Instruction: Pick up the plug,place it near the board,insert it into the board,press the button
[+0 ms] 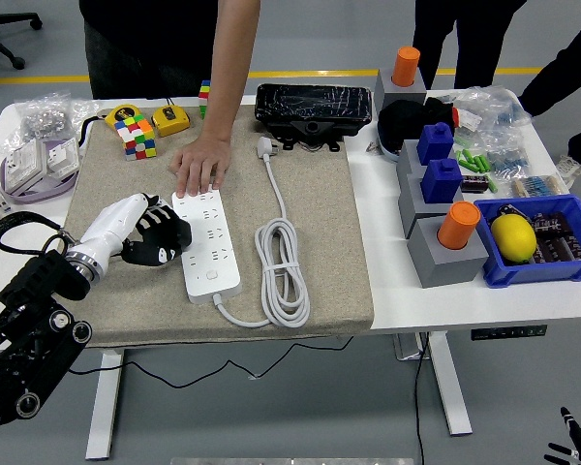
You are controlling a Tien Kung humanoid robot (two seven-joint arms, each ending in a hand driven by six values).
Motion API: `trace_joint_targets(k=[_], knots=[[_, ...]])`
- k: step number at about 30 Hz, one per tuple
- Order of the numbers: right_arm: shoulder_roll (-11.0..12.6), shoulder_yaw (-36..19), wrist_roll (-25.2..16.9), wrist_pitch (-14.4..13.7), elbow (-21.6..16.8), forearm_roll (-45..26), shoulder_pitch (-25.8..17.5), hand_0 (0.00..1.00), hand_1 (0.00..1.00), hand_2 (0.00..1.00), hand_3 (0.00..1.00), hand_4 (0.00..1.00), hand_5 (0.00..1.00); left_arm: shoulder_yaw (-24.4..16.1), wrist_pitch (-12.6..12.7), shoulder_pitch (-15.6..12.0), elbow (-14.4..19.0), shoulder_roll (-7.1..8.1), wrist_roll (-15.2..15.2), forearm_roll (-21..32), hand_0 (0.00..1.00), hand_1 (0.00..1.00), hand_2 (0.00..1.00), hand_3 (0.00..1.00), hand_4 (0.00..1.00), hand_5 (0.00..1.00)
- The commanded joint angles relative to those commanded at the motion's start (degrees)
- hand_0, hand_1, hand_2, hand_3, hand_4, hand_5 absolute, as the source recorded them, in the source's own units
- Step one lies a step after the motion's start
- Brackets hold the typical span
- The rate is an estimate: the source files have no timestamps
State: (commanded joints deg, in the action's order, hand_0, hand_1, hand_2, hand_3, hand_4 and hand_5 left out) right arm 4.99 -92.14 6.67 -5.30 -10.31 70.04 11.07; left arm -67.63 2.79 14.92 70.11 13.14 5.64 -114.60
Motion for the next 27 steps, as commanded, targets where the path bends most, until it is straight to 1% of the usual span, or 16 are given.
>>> trace_joint_targets(k=[10,11,16,17,22,23,27], knots=[[0.0,-0.3,-0.2,-0.1,0.0,-0.1,0.2,0.751,0.639,0.618,0.644,0.998,0.998,0.4,-0.1,0.3,0.0,0.13,-0.1,0.0,0.427,0.552,0.459,0.519,0.594,0.002],[0.0,-0.3,-0.2,-0.1,0.0,-0.1,0.2,0.751,0.638,0.617,0.643,0.998,0.998,0.4,-0.1,0.2,0.0,0.13,-0.2,-0.1,0.438,0.575,0.517,0.54,0.61,0.002],[0.0,-0.4,-0.3,-0.1,0.0,-0.1,0.2,0.751,0.638,0.617,0.643,0.998,0.998,0.3,0.0,0.3,-0.1,0.2,-0.4,-0.2,0.438,0.575,0.517,0.54,0.61,0.002],[0.0,-0.5,-0.2,-0.1,0.0,-0.1,0.1,0.752,0.637,0.617,0.643,0.998,0.998,0.3,0.1,0.3,-0.1,0.22,-0.4,-0.3,0.627,0.749,0.639,0.601,0.687,0.002],[0.0,-0.6,-0.2,0.0,0.0,-0.1,0.1,0.752,0.637,0.617,0.643,0.998,0.998,0.1,0.4,0.4,-0.2,0.25,-0.5,-0.4,0.627,0.749,0.639,0.601,0.687,0.002],[0.1,-0.6,-0.2,0.1,0.0,-0.1,0.1,0.752,0.637,0.617,0.643,0.998,0.998,0.2,0.4,0.4,-0.2,0.25,-0.5,-0.4,0.709,0.805,0.738,0.636,0.746,0.002],[0.1,-0.5,-0.2,0.2,0.0,-0.3,0.2,0.752,0.637,0.617,0.643,0.998,0.998,0.2,0.5,0.5,-0.2,0.29,-0.5,-0.5,0.709,0.805,0.738,0.636,0.746,0.002]])
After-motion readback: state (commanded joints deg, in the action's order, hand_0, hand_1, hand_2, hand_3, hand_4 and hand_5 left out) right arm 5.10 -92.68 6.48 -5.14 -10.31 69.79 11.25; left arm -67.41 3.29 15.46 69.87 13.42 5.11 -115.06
